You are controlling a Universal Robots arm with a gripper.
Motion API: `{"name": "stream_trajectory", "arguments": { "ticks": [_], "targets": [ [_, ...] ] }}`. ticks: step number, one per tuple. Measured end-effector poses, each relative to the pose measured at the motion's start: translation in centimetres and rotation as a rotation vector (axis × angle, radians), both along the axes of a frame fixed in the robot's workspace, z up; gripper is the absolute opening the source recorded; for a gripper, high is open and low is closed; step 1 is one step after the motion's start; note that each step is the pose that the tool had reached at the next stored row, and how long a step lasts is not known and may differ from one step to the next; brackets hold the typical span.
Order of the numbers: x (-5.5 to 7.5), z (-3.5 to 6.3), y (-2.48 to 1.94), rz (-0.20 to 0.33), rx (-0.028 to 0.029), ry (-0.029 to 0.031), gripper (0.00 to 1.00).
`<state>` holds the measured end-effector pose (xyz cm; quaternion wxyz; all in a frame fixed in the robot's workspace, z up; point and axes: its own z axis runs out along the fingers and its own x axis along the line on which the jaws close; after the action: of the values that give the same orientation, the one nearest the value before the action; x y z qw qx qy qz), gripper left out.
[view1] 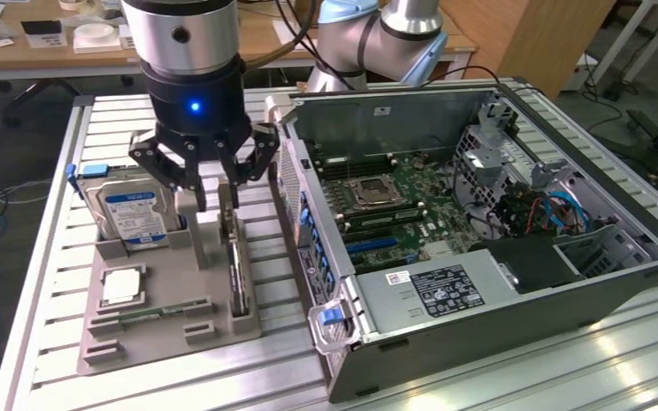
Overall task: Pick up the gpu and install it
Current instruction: 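Pick up the gpu and move the gpu toward the slot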
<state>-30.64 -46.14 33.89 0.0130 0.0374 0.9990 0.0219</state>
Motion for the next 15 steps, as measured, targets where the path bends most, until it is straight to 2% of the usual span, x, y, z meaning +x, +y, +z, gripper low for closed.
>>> {"name": "stream_trajectory", "arguments": {
  "ticks": [5, 15],
  "targets": [
    [0.0, -0.48, 0.0, 0.0, 0.0, 0.0, 0.42],
    [0.0, -0.69, 0.0, 0.0, 0.0002, -0.0002, 0.42]
  ]
}}
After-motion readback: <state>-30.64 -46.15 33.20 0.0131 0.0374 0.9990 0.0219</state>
